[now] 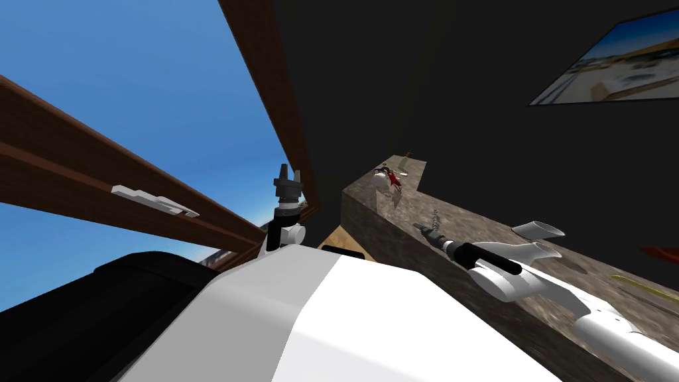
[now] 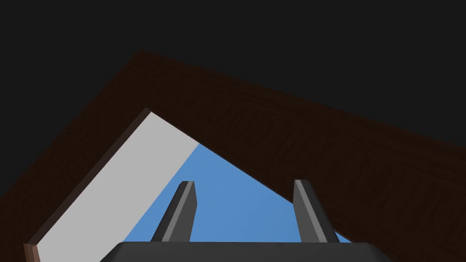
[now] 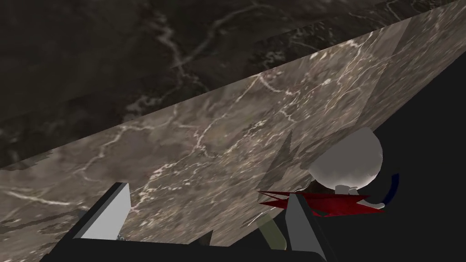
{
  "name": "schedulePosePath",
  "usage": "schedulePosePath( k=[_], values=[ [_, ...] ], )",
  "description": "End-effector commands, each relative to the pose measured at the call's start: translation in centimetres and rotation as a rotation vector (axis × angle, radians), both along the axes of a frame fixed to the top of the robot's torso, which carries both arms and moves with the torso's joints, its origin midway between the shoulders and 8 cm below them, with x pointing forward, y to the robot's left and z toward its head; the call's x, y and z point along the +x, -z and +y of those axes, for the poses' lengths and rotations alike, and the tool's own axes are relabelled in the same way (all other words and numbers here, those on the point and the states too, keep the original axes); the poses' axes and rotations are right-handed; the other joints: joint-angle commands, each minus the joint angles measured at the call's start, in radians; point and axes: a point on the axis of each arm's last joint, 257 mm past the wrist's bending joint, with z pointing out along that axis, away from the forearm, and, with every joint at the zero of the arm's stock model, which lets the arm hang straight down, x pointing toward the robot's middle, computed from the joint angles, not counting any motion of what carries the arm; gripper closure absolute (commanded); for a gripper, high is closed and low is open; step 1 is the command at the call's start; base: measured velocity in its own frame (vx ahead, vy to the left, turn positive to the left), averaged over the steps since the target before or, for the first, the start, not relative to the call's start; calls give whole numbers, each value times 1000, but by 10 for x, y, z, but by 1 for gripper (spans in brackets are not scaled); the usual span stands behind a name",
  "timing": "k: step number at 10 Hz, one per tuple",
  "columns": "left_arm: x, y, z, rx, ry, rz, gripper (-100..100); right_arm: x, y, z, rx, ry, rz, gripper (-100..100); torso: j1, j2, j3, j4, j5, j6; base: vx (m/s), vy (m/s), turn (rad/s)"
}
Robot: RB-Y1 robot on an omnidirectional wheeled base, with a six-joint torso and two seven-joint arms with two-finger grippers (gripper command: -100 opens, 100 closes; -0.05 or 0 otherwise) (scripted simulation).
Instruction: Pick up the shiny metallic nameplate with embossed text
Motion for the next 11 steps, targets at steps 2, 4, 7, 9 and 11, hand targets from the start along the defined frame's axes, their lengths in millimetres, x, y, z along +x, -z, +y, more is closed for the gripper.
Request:
schedulePosePath(
  k=[2,4,7,9,11],
  values=[
    [0,0,0,0,0,0,0,-19,9,-42,-82,44,108,-100,0,0,0,0,0,0,13,-38,164],
    [0,0,0,0,0,0,0,-31,12,-63,-128,66,167,-100,-1,-1,-1,0,0,0,12,-37,113],
    [0,0,0,0,0,0,0,-54,16,-95,-192,110,266,-100,-1,-2,-1,0,0,0,27,-39,140],
    [0,0,0,0,0,0,0,-77,19,-122,-242,151,354,-100,-1,-3,-2,-1,0,0,52,-55,195],
    [0,0,0,0,0,0,0,-97,20,-143,-280,186,425,-100,-3,-5,-3,-1,-1,-1,79,-70,183]
  ],
)
